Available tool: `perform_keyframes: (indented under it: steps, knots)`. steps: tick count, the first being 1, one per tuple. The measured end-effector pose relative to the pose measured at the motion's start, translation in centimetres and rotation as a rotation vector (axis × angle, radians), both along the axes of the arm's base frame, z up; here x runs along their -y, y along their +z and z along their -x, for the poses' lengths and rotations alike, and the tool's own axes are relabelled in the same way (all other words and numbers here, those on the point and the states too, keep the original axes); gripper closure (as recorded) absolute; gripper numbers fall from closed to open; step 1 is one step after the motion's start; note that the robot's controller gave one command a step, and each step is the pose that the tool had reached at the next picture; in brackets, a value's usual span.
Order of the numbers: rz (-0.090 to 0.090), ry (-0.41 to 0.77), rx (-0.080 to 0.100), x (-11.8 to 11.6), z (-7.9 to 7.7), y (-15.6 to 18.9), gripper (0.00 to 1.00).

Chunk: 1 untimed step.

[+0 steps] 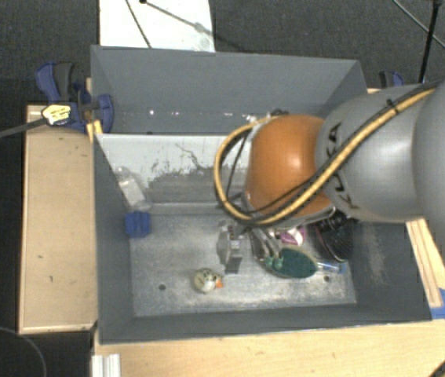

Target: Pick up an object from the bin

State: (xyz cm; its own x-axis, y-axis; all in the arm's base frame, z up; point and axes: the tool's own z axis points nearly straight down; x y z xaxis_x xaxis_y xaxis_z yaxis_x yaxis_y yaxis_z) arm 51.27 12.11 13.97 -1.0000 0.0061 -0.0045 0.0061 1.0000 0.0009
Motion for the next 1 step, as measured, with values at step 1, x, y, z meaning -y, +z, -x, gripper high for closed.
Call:
perform_keyframes:
  steps: [1]
  knots:
    - [-0.001,-0.002,0.0,-0.04,0.01,0.05,0.0]
